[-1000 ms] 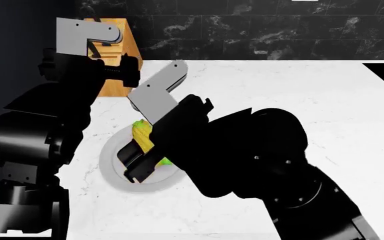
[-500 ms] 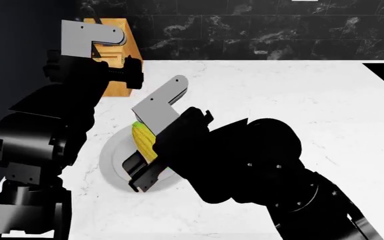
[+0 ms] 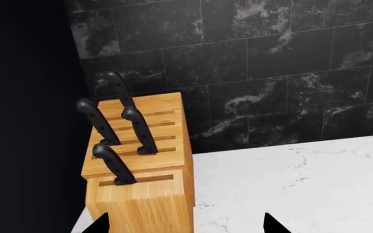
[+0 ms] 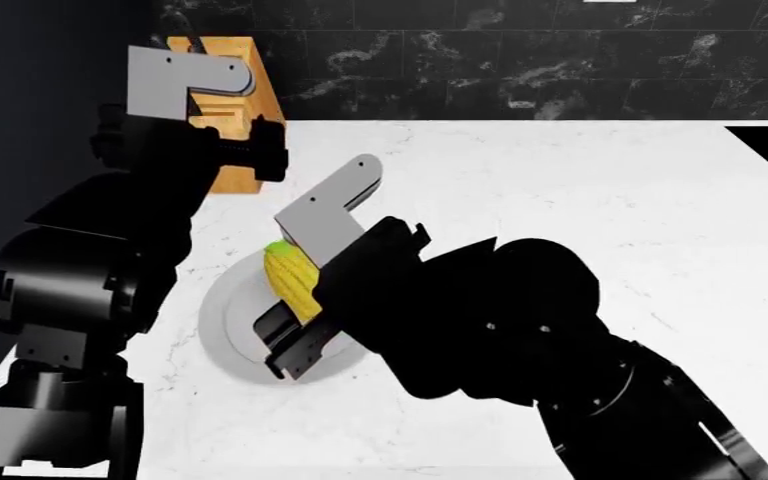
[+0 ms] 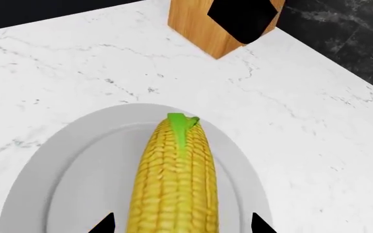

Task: Place the corn on the top rack of the oven.

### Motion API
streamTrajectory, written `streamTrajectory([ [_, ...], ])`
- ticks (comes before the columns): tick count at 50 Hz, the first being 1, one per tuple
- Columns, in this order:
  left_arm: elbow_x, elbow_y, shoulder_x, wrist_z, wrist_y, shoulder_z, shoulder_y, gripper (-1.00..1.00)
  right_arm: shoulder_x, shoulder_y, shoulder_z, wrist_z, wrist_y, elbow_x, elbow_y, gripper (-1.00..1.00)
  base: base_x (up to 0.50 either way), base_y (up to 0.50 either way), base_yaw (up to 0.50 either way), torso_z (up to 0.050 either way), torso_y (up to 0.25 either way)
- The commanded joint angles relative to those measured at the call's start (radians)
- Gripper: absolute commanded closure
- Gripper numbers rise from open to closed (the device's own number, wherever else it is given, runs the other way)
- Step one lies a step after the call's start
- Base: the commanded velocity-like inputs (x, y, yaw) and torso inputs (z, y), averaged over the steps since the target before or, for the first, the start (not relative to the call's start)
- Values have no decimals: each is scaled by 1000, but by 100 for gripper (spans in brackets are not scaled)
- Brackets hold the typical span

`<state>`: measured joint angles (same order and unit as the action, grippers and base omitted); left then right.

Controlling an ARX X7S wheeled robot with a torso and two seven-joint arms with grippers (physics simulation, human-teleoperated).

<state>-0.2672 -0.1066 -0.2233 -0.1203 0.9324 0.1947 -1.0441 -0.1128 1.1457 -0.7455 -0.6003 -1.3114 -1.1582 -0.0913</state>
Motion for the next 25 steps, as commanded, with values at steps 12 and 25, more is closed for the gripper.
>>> streamTrajectory([
  [12,-8,-15,-8,1,-23,3,12,-100,-3,12,-51,44,54,21,44,-100,0,0,0,0,0],
  [25,-17,12,-13,-8,-4,-1,18,-100,-5,7,-67,51,69,15,50,-100,0,0,0,0,0],
])
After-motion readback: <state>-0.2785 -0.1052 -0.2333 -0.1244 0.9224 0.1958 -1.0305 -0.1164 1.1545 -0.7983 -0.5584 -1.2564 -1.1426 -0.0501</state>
